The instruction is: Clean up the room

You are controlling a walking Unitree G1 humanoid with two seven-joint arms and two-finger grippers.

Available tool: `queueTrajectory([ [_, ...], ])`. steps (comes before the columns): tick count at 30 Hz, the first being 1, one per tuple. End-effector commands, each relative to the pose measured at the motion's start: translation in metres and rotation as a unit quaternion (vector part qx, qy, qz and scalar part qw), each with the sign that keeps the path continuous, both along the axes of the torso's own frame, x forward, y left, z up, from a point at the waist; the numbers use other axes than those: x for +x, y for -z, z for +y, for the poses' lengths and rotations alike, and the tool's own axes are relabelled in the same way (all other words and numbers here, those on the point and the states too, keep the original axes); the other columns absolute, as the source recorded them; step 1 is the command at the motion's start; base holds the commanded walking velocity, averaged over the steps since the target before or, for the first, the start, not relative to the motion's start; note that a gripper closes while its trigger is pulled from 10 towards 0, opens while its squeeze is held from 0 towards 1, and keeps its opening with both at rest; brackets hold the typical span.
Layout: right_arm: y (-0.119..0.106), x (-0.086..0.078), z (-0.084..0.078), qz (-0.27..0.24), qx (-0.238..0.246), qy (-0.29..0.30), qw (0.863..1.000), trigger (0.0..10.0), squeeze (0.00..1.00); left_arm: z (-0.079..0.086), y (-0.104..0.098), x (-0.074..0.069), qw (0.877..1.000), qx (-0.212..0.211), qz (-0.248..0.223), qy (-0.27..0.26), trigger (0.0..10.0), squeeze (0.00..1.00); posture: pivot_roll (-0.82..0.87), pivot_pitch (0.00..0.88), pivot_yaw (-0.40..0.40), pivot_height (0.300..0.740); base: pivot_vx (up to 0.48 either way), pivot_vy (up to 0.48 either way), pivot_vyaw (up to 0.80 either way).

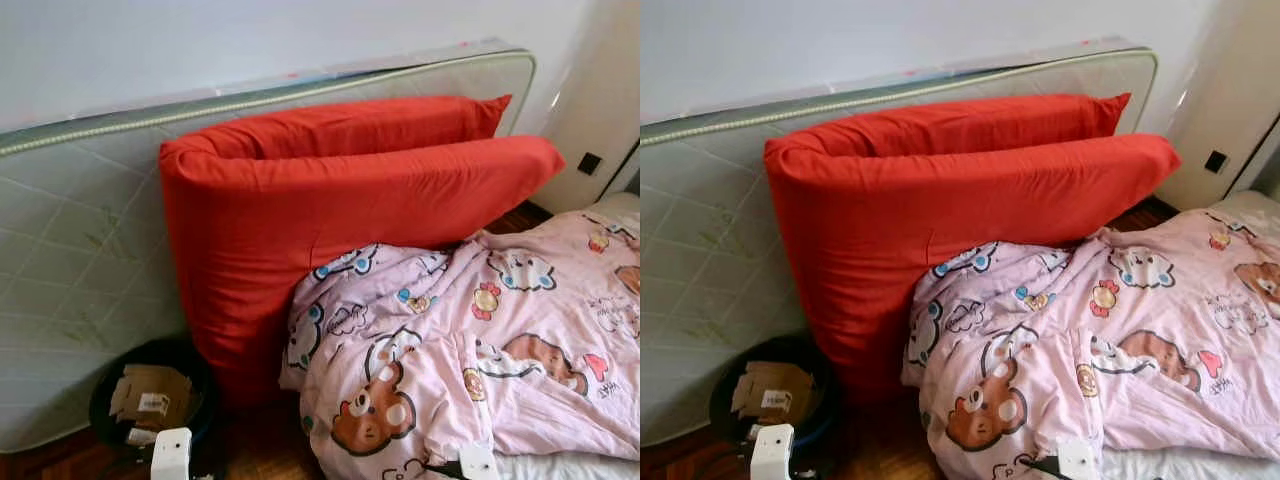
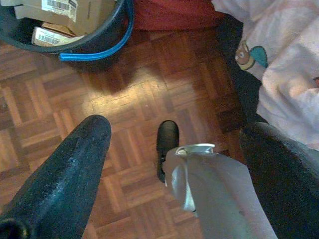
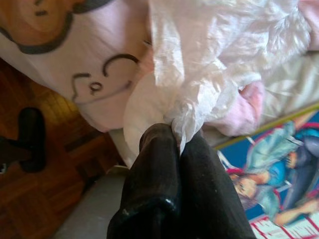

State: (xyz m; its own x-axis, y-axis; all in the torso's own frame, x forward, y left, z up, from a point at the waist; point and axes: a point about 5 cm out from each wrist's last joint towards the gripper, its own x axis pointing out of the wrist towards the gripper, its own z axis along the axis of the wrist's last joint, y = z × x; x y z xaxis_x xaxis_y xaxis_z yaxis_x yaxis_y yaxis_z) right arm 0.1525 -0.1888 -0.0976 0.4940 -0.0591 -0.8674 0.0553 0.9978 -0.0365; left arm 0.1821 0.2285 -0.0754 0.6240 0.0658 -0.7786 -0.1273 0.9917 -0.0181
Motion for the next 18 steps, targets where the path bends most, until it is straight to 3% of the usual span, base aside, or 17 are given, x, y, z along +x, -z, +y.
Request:
queueTrajectory([
  [1, 0.0001, -0.0008, -0.0018, 0.001, 0.002, 0.008, 1.0, 10.0, 0.0, 0.0017, 0.0009, -0.0022, 1.0, 0.005, 0.011, 0.012, 10.0, 0.0, 0.03, 0.0, -0.028, 0.74, 0.0, 0.0, 0.0],
  [5, 0.0004, -0.0013, -0.0007, 0.002, 0.005, 0.005, 1.0, 10.0, 0.0, 0.0023, 0.001, -0.0024, 1.0, 0.005, 0.012, 0.01, 10.0, 0.0, 0.03, 0.0, -0.028, 0.74, 0.0, 0.0, 0.0],
  [18, 0.0005, -0.0013, -0.0006, 0.004, 0.005, 0.002, 1.0, 10.0, 0.0, 0.0022, 0.0011, -0.0025, 1.0, 0.007, 0.017, 0.017, 10.0, 0.0, 0.03, 0.0, -0.028, 0.74, 0.0, 0.367, 0.0],
])
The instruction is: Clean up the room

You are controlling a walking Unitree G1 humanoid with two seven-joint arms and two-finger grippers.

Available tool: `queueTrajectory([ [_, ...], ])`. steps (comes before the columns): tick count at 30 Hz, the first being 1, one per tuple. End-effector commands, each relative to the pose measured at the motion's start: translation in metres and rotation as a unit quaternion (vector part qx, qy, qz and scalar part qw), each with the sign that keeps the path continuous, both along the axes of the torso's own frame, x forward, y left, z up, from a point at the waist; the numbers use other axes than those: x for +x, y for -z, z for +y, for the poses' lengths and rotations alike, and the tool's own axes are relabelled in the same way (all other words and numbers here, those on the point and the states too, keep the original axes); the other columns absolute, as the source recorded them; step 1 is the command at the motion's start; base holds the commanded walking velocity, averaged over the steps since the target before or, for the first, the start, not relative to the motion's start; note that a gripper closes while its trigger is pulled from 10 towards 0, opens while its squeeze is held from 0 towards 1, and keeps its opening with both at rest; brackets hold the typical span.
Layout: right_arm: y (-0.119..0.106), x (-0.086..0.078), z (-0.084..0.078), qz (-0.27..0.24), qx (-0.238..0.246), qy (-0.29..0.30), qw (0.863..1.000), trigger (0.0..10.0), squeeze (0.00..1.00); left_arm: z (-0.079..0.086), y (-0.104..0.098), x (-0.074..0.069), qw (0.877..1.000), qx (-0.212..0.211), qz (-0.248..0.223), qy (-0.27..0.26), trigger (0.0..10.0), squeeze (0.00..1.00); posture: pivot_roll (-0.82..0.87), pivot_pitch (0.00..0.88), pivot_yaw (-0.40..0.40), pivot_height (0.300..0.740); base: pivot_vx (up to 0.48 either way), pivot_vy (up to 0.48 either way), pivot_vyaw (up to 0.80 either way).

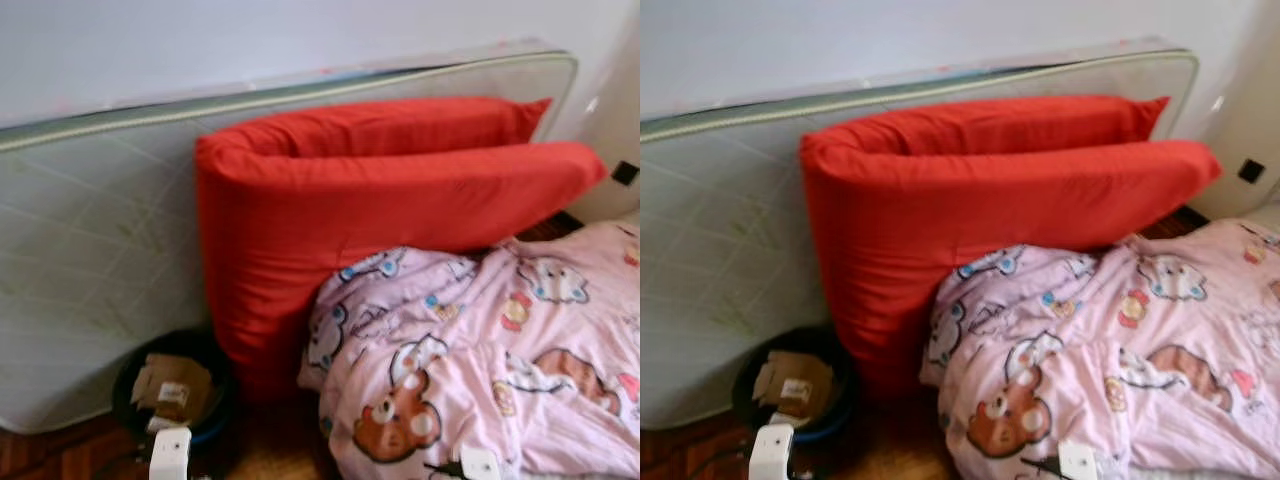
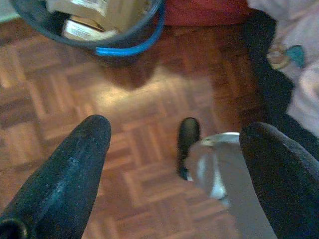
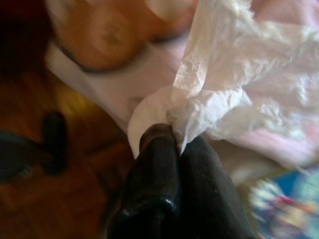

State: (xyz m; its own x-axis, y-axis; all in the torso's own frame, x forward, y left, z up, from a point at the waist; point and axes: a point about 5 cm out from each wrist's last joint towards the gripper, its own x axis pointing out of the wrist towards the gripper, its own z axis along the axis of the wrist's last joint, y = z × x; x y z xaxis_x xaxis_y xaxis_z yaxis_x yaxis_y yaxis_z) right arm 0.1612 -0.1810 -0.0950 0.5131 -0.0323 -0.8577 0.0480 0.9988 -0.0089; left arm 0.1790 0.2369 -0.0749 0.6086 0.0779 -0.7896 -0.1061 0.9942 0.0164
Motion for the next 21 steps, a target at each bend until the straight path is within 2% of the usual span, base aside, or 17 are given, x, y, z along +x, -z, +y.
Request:
queueTrajectory([
  [1, 0.0031, -0.01, -0.0085, 0.015, -0.009, 0.006, 1.0, 10.0, 0.0, -0.0062, 0.0015, 0.0008, 1.0, -0.009, 0.006, 0.006, 10.0, 0.0, 0.03, 0.0, -0.028, 0.74, 0.0, 0.371, 0.0],
  [21, 0.0031, -0.0101, -0.0086, 0.015, -0.008, 0.006, 1.0, 10.0, 0.0, -0.0057, 0.0014, 0.0009, 1.0, -0.009, 0.007, 0.006, 10.0, 0.0, 0.03, 0.0, -0.03, 0.74, 0.0, 0.371, 0.0],
])
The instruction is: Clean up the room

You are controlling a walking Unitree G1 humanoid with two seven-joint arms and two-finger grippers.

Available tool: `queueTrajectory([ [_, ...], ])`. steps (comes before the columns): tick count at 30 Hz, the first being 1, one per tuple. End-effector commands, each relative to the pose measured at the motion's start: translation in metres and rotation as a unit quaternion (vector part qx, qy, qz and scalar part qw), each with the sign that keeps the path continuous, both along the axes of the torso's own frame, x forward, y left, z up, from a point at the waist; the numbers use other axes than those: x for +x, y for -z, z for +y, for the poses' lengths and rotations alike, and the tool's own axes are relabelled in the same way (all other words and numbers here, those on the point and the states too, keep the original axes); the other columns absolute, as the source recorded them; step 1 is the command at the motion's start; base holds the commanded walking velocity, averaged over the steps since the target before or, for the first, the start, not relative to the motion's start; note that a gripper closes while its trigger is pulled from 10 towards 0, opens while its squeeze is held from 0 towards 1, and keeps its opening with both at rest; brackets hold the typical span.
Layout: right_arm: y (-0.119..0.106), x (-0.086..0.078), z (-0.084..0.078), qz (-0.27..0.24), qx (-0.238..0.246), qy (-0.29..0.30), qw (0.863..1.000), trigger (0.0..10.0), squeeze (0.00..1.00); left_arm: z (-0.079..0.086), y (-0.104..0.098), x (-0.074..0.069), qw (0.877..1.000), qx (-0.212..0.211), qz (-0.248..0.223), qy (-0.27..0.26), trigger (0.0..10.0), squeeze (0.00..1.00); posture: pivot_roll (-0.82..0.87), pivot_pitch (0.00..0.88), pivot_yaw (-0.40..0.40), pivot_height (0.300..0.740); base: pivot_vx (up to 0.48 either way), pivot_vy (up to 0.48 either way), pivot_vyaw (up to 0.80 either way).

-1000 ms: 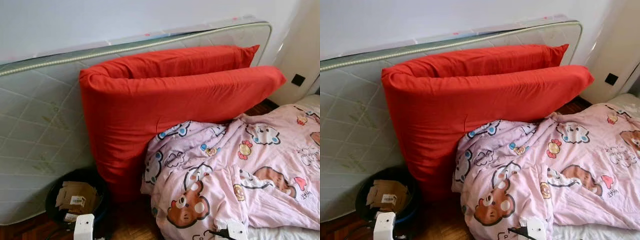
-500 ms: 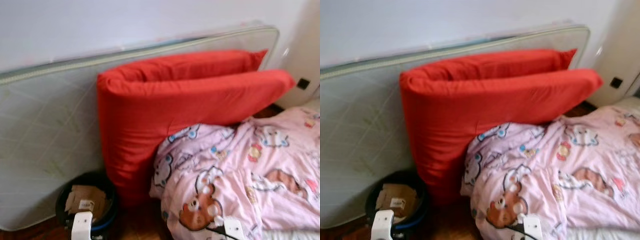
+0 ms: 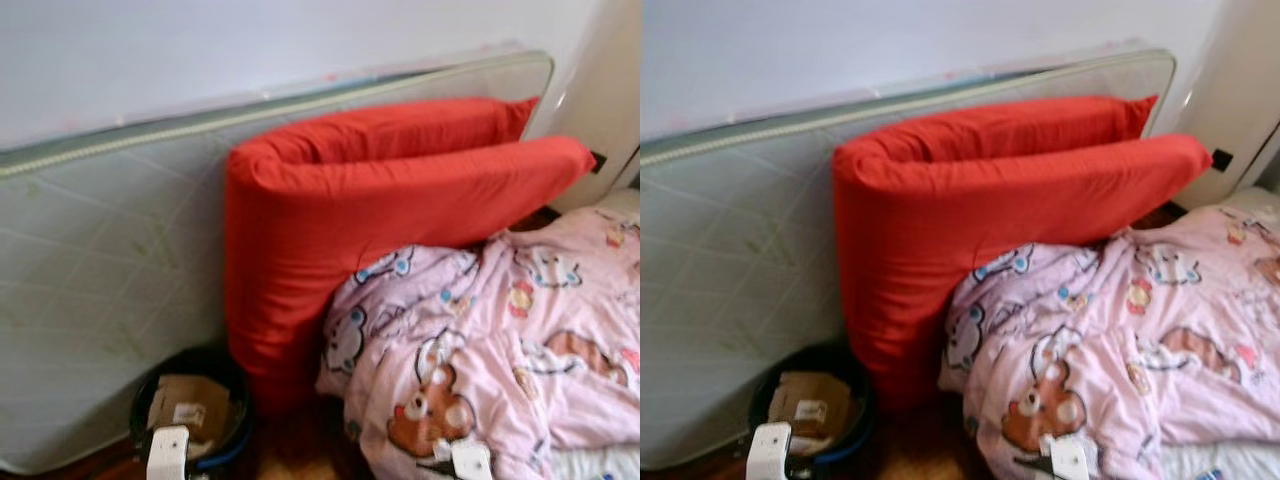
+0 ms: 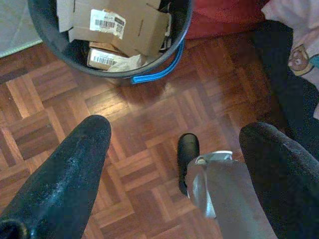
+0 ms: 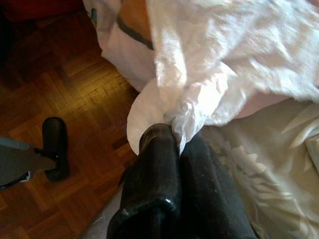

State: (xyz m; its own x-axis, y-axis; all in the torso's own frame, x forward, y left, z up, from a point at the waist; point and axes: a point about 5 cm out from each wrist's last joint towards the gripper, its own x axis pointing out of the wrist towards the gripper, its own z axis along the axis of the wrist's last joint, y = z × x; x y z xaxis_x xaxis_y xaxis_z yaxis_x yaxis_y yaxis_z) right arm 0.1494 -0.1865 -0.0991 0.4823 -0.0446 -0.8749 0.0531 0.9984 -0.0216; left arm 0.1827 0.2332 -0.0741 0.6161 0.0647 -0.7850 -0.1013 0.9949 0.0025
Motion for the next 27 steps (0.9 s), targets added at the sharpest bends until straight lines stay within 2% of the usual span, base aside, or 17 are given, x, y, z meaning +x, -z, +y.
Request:
queueTrajectory([
  [1, -0.001, 0.0015, -0.0031, -0.003, -0.003, 0.003, 1.0, 10.0, 0.0, -0.002, 0.0022, -0.0028, 1.0, -0.003, 0.011, 0.004, 10.0, 0.0, 0.03, 0.0, -0.03, 0.74, 0.0, 0.375, 0.0],
  [27, -0.0006, 0.0007, -0.0031, -0.002, -0.002, 0.004, 1.0, 10.0, 0.0, -0.0012, 0.0022, -0.0032, 1.0, -0.003, 0.012, 0.003, 10.0, 0.0, 0.03, 0.0, -0.029, 0.74, 0.0, 0.459, 0.0],
])
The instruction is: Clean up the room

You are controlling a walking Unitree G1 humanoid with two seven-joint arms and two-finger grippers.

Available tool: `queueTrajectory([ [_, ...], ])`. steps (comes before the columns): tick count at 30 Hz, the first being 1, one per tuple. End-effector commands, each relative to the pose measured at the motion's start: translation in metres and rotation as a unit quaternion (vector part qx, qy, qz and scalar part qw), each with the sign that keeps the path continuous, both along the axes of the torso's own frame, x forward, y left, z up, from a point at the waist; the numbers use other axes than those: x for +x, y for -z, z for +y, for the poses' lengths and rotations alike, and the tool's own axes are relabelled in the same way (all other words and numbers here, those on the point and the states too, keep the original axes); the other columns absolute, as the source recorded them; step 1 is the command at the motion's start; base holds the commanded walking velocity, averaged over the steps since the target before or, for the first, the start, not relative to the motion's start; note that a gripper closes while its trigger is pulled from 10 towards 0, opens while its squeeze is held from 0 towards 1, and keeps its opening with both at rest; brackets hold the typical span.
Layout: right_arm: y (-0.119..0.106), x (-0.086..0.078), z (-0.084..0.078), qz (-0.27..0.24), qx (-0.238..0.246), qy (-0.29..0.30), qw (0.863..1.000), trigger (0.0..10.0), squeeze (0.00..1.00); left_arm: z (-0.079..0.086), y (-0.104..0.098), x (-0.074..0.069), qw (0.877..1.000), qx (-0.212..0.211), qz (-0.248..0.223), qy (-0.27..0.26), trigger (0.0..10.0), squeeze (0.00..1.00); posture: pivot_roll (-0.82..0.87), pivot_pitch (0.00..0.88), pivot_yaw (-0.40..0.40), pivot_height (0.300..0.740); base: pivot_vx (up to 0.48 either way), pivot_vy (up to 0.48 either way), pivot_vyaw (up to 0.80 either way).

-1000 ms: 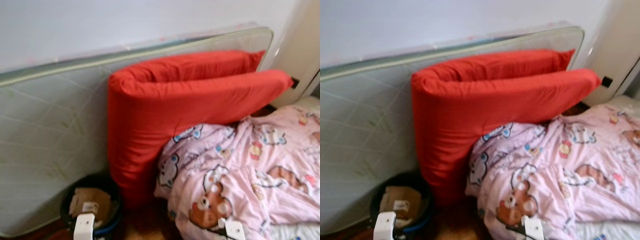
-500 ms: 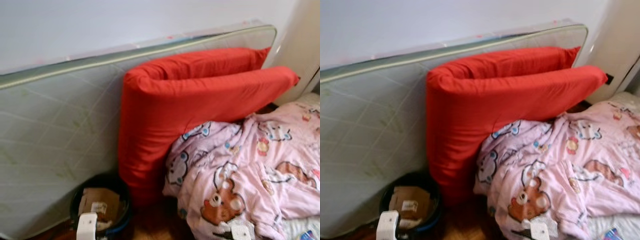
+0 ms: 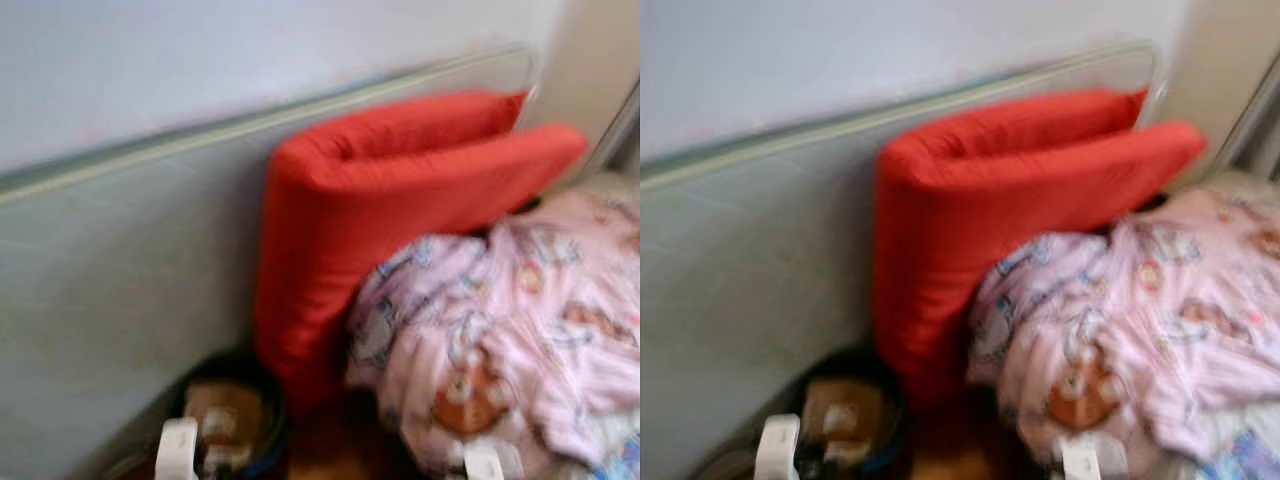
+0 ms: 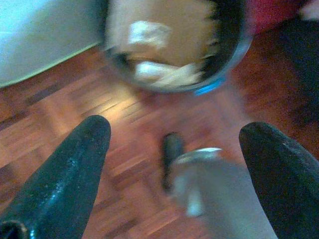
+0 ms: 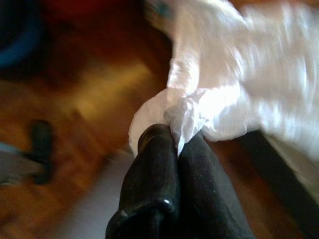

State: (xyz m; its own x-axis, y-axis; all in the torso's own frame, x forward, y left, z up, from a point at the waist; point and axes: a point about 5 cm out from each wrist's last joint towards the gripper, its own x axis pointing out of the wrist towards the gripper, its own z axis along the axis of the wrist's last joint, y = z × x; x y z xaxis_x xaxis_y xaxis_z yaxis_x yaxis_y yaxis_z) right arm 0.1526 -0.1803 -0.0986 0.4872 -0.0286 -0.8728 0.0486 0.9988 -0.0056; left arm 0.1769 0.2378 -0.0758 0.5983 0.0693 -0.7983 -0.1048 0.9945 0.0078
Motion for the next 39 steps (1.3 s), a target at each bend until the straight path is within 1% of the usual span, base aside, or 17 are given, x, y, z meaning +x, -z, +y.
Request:
queueTrajectory([
  [1, -0.0002, -0.0025, -0.0092, 0.001, -0.01, 0.006, 1.0, 10.0, 0.0, -0.0058, 0.0004, 0.0026, 1.0, -0.005, 0.0, 0.005, 10.0, 0.0, 0.03, 0.0, -0.029, 0.74, 0.0, 0.472, 0.0],
  [31, -0.0006, -0.0013, -0.0094, -0.001, -0.011, 0.007, 1.0, 10.0, 0.0, -0.0061, -0.0001, 0.004, 1.0, -0.005, -0.001, 0.006, 10.0, 0.0, 0.03, 0.0, -0.031, 0.74, 0.0, 0.47, 0.0],
  [39, -0.0006, -0.0013, -0.0092, -0.001, -0.009, 0.007, 1.0, 10.0, 0.0, -0.006, -0.0008, 0.0049, 1.0, -0.004, -0.006, 0.008, 10.0, 0.0, 0.03, 0.0, -0.031, 0.74, 0.0, 0.0, 0.0],
])
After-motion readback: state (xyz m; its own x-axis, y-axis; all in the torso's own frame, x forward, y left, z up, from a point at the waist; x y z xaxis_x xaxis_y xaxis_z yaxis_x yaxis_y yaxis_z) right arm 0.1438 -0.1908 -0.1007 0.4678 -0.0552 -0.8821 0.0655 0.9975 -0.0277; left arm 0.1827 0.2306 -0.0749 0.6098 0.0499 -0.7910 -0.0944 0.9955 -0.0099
